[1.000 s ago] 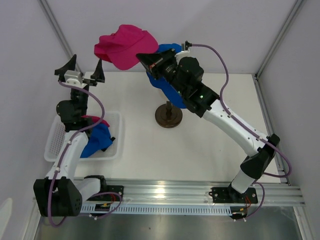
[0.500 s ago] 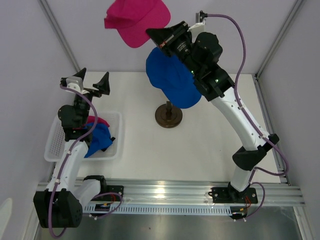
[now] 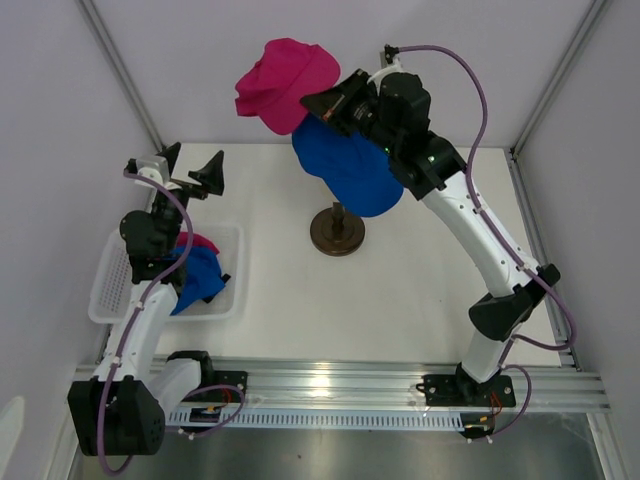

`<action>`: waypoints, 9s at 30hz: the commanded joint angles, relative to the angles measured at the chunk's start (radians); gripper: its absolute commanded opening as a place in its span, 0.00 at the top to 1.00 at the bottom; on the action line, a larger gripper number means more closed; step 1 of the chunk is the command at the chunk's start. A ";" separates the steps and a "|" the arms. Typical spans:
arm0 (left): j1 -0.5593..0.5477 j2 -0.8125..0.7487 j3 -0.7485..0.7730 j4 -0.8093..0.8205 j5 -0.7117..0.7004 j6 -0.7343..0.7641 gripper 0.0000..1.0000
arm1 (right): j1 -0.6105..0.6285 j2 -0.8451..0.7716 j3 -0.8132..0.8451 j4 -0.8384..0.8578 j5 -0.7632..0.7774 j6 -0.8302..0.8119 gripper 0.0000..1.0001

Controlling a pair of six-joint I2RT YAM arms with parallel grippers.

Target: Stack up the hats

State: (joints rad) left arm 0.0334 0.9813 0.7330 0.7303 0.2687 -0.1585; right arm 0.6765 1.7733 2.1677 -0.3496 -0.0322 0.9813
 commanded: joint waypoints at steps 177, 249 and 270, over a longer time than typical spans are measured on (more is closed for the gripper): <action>-0.217 0.476 0.690 -0.638 -0.100 -0.511 0.17 | -0.580 -0.534 -0.968 0.310 -0.603 0.062 0.68; -0.383 0.525 0.707 -0.821 -0.373 -0.383 0.99 | -0.723 -0.236 -0.753 0.195 -0.724 0.171 1.00; -0.385 0.421 0.720 -0.861 -0.396 -0.251 0.76 | -0.715 -0.156 -0.620 -0.020 -0.741 -0.076 0.73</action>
State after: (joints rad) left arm -0.3607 1.4433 1.4014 -0.0235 -0.0711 -0.4953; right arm -0.0166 1.6009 1.5146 -0.2047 -0.8391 1.0317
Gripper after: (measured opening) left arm 0.216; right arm 0.237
